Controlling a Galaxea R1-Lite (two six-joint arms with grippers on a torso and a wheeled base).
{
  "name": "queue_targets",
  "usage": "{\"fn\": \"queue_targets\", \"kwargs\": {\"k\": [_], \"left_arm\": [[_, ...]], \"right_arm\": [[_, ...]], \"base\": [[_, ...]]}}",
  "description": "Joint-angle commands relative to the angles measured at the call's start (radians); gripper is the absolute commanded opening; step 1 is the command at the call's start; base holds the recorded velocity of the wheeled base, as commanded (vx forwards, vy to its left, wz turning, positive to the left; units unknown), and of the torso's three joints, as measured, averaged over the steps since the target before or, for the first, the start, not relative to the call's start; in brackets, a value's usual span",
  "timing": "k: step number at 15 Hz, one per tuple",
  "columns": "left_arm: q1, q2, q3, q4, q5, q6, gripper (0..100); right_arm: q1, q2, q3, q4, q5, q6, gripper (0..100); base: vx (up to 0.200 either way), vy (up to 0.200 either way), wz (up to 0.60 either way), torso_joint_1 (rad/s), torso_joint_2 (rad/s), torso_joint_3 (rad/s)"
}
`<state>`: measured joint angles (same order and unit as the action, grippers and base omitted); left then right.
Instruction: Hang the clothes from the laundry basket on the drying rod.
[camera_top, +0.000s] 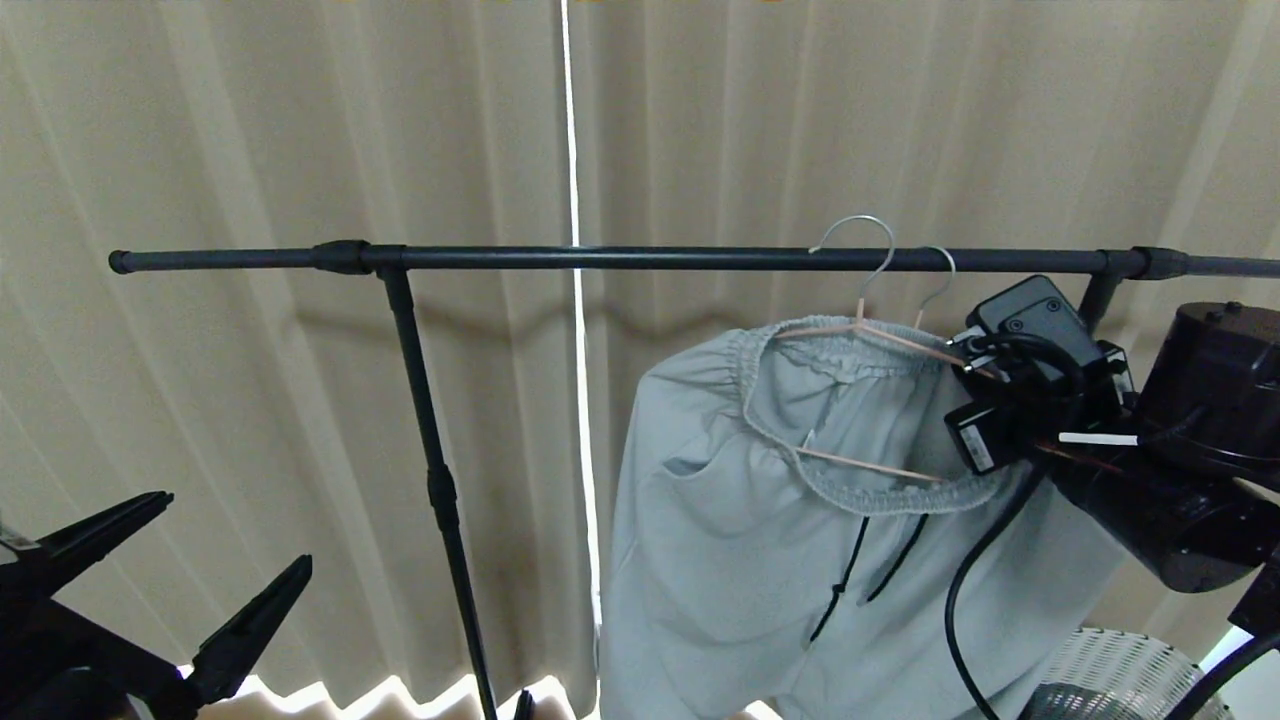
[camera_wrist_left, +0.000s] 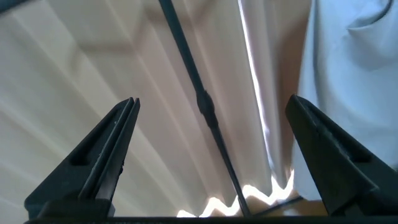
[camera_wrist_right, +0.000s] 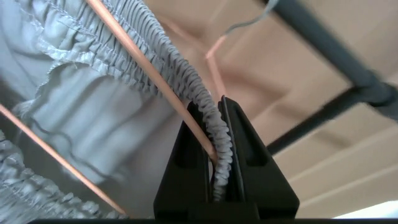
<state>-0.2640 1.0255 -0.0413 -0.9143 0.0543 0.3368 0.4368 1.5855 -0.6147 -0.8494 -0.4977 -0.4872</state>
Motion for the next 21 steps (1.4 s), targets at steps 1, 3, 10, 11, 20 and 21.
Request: {"fn": "queue_targets", "kwargs": {"k": [1,3,10,11,20,21], "left_arm": [[0.002,-0.004,0.009,-0.002,0.001,-0.002,100],[0.0,-0.019,0.04,-0.002,0.001,-0.027,100],[-0.001,-0.038,0.041,0.002,-0.001,-0.104,100],[-0.001,-0.044,0.041,0.002,-0.001,-0.104,100],[-0.001,-0.113,0.041,0.086,-0.002,-0.098,100],[-0.001,-0.113,0.041,0.086,-0.002,-0.098,100]], "right_arm": [[-0.01,0.034,-0.027,0.001,-0.009,-0.001,0],[-0.009,0.079,-0.062,0.004,-0.056,-0.004,0],[-0.003,0.232,-0.186,0.001,-0.18,-0.042,0],[0.02,0.255,-0.186,0.001,-0.182,-0.044,0],[0.057,0.248,-0.237,-0.002,-0.234,-0.044,0],[0.054,0.24,-0.246,-0.002,-0.246,-0.044,0]], "base": [[0.0,0.0,0.0,0.0,0.0,0.0],[0.0,0.0,0.0,0.0,0.0,0.0],[0.0,0.0,0.0,0.0,0.0,0.0],[0.0,0.0,0.0,0.0,0.0,0.0],[0.0,0.0,0.0,0.0,0.0,0.0],[0.0,0.0,0.0,0.0,0.0,0.0]]}}
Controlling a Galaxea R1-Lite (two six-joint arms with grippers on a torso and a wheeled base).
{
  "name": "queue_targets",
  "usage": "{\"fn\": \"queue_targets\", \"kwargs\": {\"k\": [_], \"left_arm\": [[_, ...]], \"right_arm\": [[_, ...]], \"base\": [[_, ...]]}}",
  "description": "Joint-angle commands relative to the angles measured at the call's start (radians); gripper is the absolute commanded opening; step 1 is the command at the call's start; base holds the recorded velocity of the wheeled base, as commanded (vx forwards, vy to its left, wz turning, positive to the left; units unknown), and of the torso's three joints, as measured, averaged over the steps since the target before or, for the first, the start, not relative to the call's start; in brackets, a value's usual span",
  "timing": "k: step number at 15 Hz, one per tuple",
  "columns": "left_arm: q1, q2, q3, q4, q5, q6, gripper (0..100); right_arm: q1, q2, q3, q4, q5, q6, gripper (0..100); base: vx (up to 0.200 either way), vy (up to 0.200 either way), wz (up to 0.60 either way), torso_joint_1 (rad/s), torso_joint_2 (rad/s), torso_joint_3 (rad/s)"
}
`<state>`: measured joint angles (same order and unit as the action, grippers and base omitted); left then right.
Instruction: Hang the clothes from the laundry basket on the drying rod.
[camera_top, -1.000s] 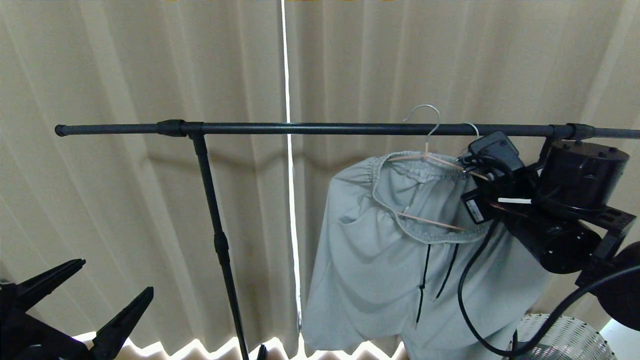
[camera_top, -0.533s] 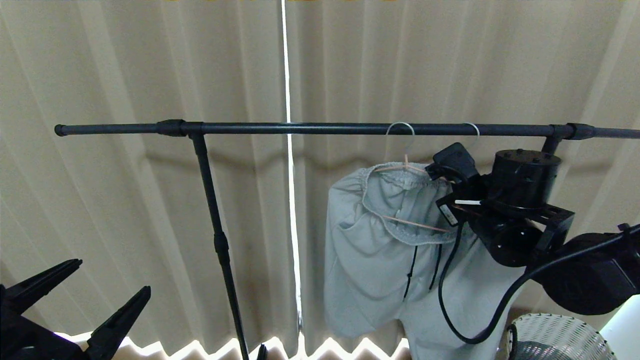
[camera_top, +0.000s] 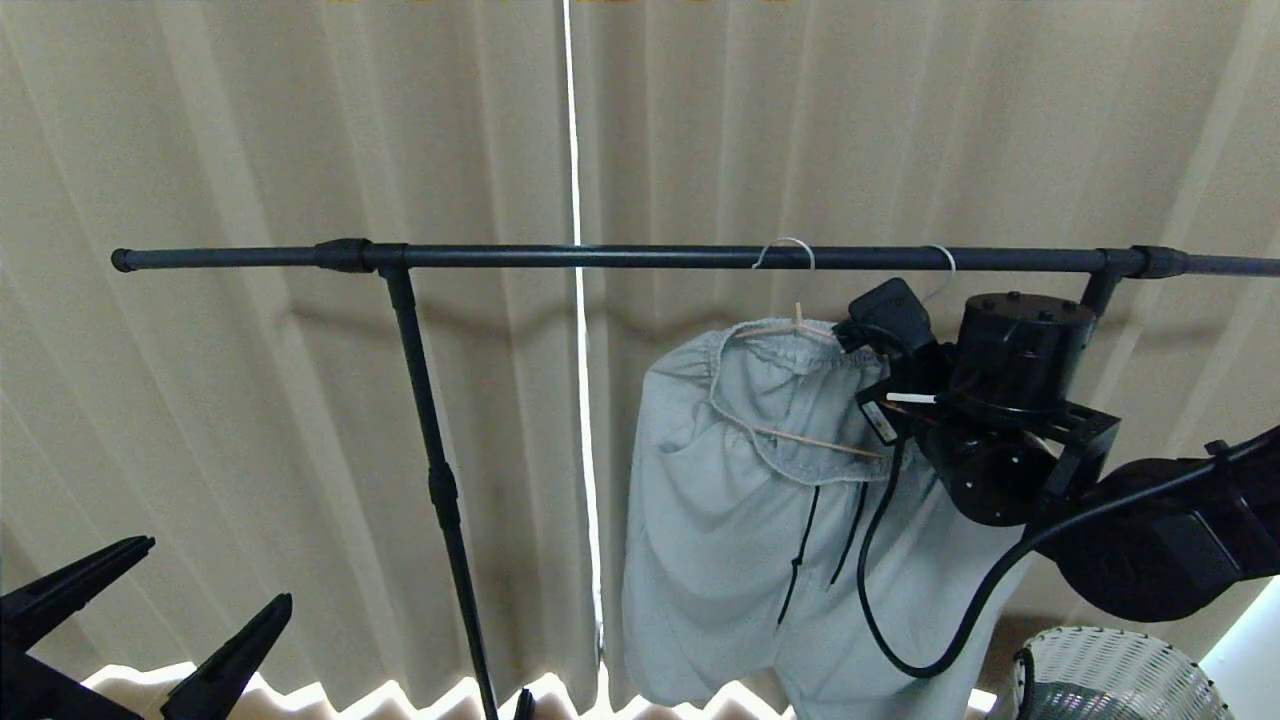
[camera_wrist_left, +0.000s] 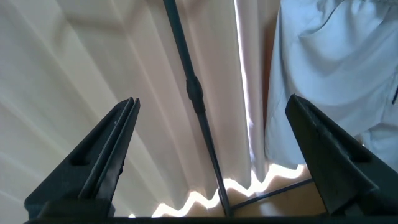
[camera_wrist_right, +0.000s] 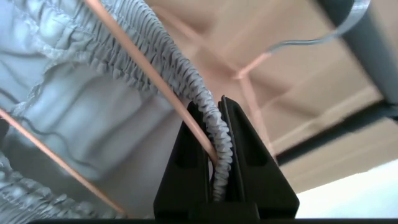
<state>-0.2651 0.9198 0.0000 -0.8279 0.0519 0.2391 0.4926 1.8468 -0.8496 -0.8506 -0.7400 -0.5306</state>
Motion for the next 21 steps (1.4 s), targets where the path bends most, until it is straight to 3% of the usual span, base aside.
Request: {"fn": "queue_targets", "kwargs": {"k": [1,6,12,20,21], "left_arm": [[0.0,-0.006,0.0,0.0,0.0,0.0,100],[0.0,-0.015,0.0,0.001,0.0,0.002,100],[0.0,-0.015,0.0,0.001,0.0,0.002,100],[-0.002,-0.013,0.0,0.001,0.0,0.003,100],[-0.002,-0.015,0.0,0.001,0.0,0.003,100]], "right_arm": [[-0.011,-0.028,-0.028,0.004,-0.012,0.0,0],[-0.045,0.029,-0.091,0.012,-0.019,-0.002,0],[0.024,0.089,-0.085,0.012,-0.019,-0.002,0],[0.05,0.098,-0.086,0.01,-0.01,0.0,0],[0.052,0.098,-0.085,0.01,-0.01,0.0,100]], "base": [[0.0,0.0,0.0,0.0,0.0,0.0],[0.0,0.0,0.0,0.0,0.0,0.0],[0.0,0.0,0.0,0.0,0.0,0.0],[0.0,0.0,0.0,0.0,0.0,0.0],[0.0,0.0,0.0,0.0,0.0,0.0]]}}
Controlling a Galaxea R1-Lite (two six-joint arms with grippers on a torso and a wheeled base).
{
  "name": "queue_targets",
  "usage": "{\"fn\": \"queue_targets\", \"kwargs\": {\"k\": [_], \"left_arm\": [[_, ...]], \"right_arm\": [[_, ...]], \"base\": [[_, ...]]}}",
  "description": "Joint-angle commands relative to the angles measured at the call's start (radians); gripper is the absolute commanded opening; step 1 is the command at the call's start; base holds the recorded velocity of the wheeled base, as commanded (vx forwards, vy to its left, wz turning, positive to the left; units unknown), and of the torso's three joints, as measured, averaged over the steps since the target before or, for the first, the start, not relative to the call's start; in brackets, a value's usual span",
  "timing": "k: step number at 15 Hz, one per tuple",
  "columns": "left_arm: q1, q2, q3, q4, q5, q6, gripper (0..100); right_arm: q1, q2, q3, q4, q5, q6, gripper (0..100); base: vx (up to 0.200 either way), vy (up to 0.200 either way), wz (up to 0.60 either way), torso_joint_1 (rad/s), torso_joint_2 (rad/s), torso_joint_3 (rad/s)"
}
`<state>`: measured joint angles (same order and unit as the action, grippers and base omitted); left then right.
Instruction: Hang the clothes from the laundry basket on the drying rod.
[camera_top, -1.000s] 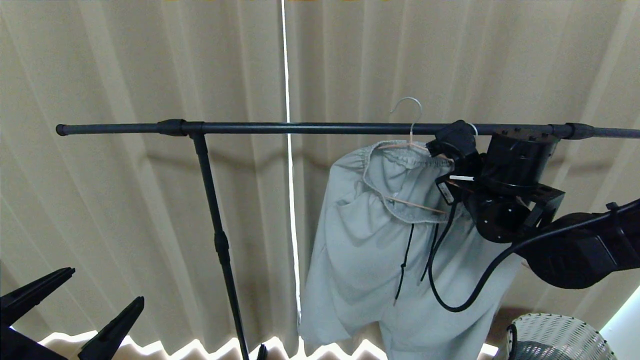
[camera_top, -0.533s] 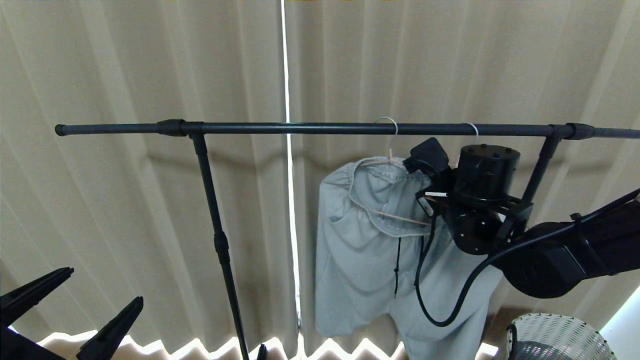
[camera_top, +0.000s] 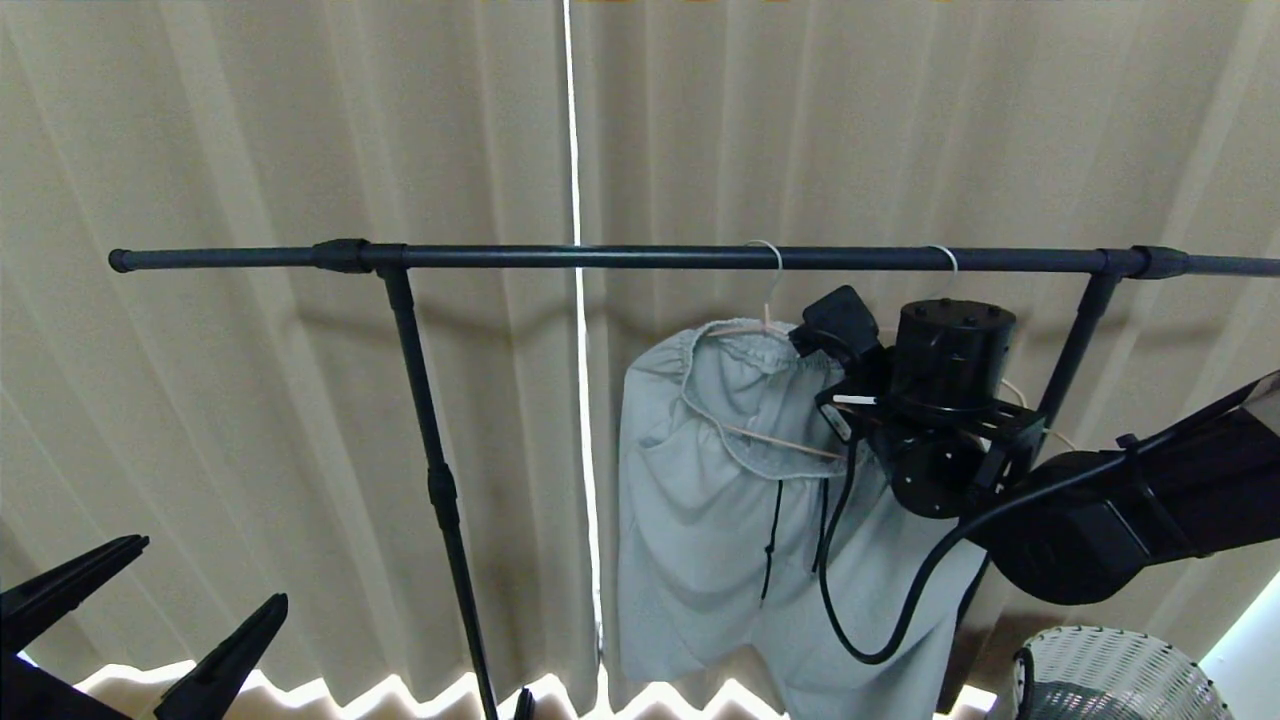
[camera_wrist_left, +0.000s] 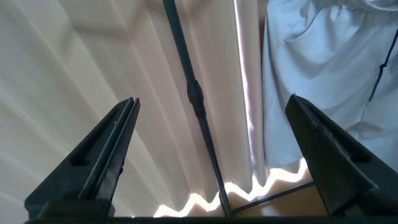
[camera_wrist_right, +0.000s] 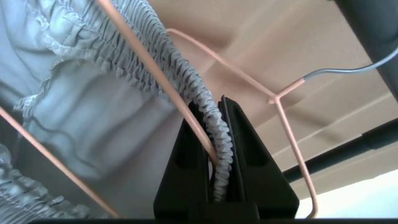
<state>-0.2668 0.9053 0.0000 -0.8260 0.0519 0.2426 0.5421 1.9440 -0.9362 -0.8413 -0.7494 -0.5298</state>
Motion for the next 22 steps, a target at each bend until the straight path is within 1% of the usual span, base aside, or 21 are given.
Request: {"fn": "queue_targets", "kwargs": {"k": [1,2,3,4,6,8,9,11,12,13,14,15,16,20,22], "left_arm": [[0.001,-0.002,0.0,-0.001,0.0,0.0,100],[0.001,-0.002,0.0,-0.001,0.0,0.0,100],[0.001,-0.002,0.0,-0.001,0.0,0.0,100],[0.0,-0.002,0.0,-0.001,0.0,0.0,100],[0.001,-0.011,0.0,0.001,0.0,0.0,100],[0.001,-0.026,0.0,0.016,0.002,0.0,100],[0.001,-0.039,0.0,0.034,0.002,0.0,100],[0.001,-0.051,0.0,0.054,0.0,0.0,100],[0.001,-0.072,0.0,0.085,0.0,0.0,100],[0.001,-0.077,0.0,0.088,0.0,0.0,100],[0.001,-0.082,0.0,0.088,0.0,0.0,100],[0.001,-0.082,0.0,0.088,0.0,0.0,100],[0.001,-0.082,0.0,0.088,0.0,0.0,100],[0.001,-0.082,0.0,0.088,0.0,0.0,100],[0.001,-0.086,0.0,0.088,0.0,0.0,100]], "right_arm": [[0.004,0.001,-0.001,-0.001,0.002,0.001,100],[0.004,0.001,0.0,-0.007,0.007,0.005,100],[0.029,0.001,0.004,-0.012,0.044,0.024,100],[0.044,-0.004,0.005,-0.01,0.099,0.06,100],[0.045,0.0,0.011,-0.012,0.177,0.116,100],[0.045,0.003,0.013,-0.01,0.211,0.166,100],[0.045,0.003,0.016,-0.01,0.223,0.177,100],[0.044,0.003,0.019,-0.012,0.232,0.185,100],[0.044,0.0,0.034,-0.012,0.295,0.197,100],[0.044,-0.002,0.039,-0.013,0.335,0.2,100],[0.045,-0.002,0.042,-0.021,0.392,0.203,100],[0.044,0.003,0.042,-0.053,0.439,0.203,100],[0.044,0.012,0.042,-0.082,0.469,0.203,100],[0.042,0.023,0.066,-0.19,0.553,0.208,100],[0.042,0.023,0.092,-0.234,0.561,0.218,100]], "base": [[0.0,0.0,0.0,0.0,0.0,0.0],[0.0,0.0,0.0,0.0,0.0,0.0],[0.0,0.0,0.0,0.0,0.0,0.0],[0.0,0.0,0.0,0.0,0.0,0.0],[0.0,0.0,0.0,0.0,0.0,0.0],[0.0,0.0,0.0,0.0,0.0,0.0],[0.0,0.0,0.0,0.0,0.0,0.0],[0.0,0.0,0.0,0.0,0.0,0.0],[0.0,0.0,0.0,0.0,0.0,0.0],[0.0,0.0,0.0,0.0,0.0,0.0],[0.0,0.0,0.0,0.0,0.0,0.0],[0.0,0.0,0.0,0.0,0.0,0.0],[0.0,0.0,0.0,0.0,0.0,0.0],[0.0,0.0,0.0,0.0,0.0,0.0],[0.0,0.0,0.0,0.0,0.0,0.0]]}}
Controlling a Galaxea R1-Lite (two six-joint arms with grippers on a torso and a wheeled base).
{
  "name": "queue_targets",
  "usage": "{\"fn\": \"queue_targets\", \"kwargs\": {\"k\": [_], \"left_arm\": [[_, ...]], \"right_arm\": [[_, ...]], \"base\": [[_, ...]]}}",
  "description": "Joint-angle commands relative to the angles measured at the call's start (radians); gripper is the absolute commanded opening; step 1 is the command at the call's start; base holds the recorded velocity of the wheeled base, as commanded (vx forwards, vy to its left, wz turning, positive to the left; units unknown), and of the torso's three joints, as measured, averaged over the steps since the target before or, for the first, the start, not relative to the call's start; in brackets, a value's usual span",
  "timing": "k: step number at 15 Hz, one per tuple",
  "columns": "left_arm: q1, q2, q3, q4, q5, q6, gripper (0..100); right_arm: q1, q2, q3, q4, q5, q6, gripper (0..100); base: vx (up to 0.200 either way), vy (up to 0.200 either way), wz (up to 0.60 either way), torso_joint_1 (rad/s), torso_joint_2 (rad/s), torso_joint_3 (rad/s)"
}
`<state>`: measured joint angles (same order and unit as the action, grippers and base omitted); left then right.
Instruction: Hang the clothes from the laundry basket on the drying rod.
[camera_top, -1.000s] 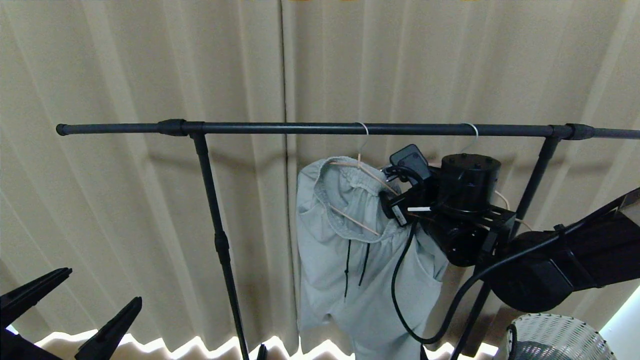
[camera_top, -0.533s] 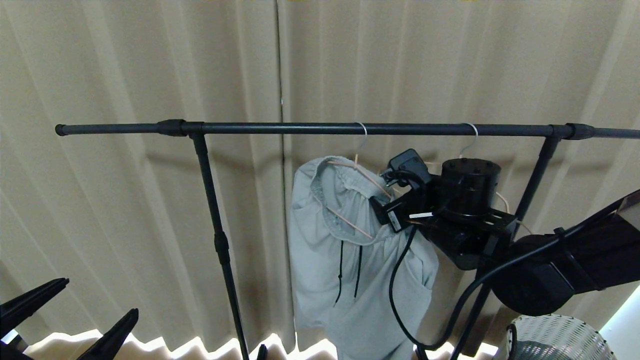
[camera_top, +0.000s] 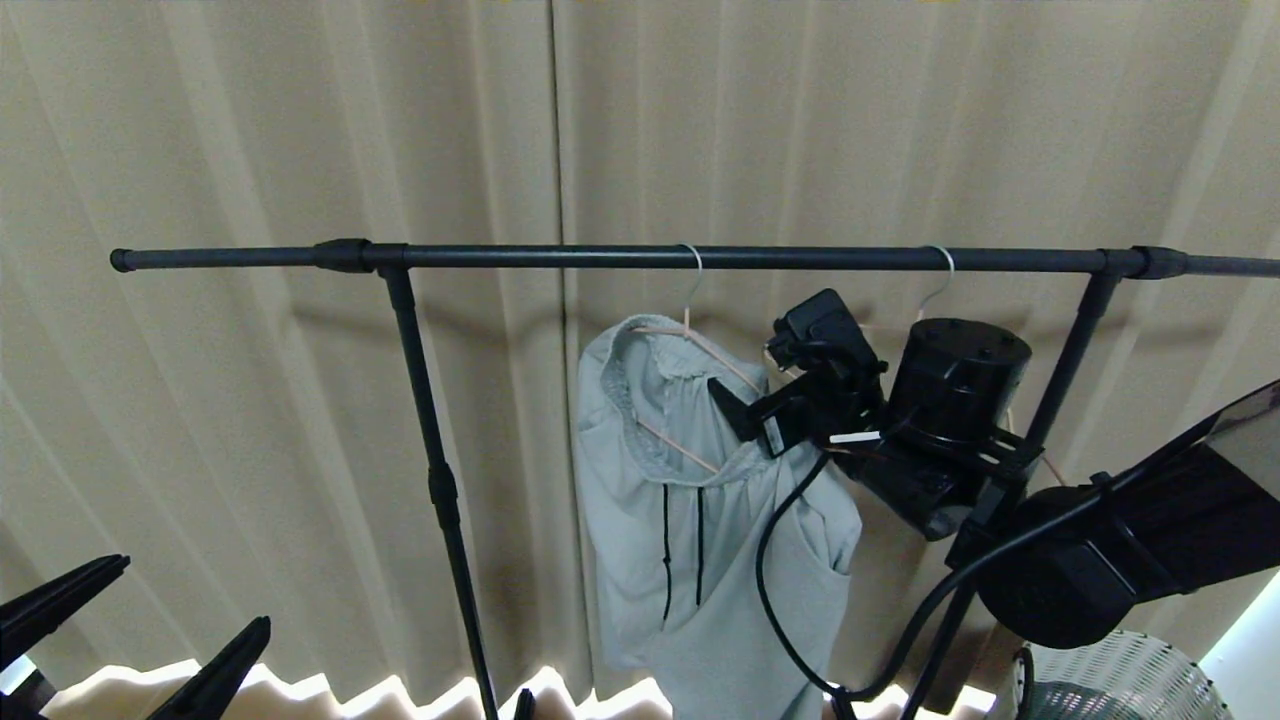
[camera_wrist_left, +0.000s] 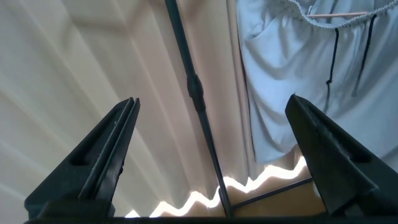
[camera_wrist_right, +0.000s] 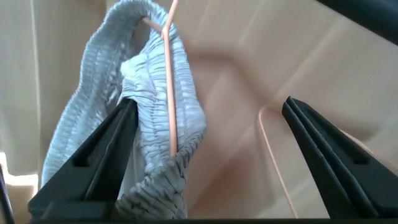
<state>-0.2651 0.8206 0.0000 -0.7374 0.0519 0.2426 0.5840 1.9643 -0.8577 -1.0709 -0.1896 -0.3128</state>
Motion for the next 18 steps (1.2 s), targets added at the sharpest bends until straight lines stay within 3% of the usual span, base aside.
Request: {"fn": "queue_targets", "kwargs": {"k": [1,7,12,14,16,18], "left_arm": [[0.0,-0.001,0.0,0.001,0.0,0.0,100],[0.0,-0.001,0.0,0.001,-0.001,0.0,100],[-0.002,-0.001,0.0,0.006,-0.001,0.0,100],[0.004,-0.032,0.0,0.006,0.005,-0.006,100],[0.012,-0.123,0.0,0.038,0.014,-0.009,100],[0.066,-0.268,-0.006,0.208,0.025,-0.008,100]], "right_arm": [[0.0,0.002,0.022,-0.011,0.002,0.004,100],[-0.001,0.004,0.097,-0.135,0.22,0.015,100],[-0.003,-0.002,0.101,-0.212,0.225,0.015,100],[-0.021,-0.044,0.135,-0.331,0.225,0.014,100],[-0.056,-0.179,0.243,-0.383,0.225,0.014,100],[-0.102,-0.351,0.401,-0.38,0.225,0.014,100]], "base": [[0.0,0.0,0.0,0.0,0.0,0.0],[0.0,0.0,0.0,0.0,0.0,0.0],[0.0,0.0,0.0,0.0,0.0,0.0],[0.0,0.0,0.0,0.0,0.0,0.0],[0.0,0.0,0.0,0.0,0.0,0.0],[0.0,0.0,0.0,0.0,0.0,0.0]]}}
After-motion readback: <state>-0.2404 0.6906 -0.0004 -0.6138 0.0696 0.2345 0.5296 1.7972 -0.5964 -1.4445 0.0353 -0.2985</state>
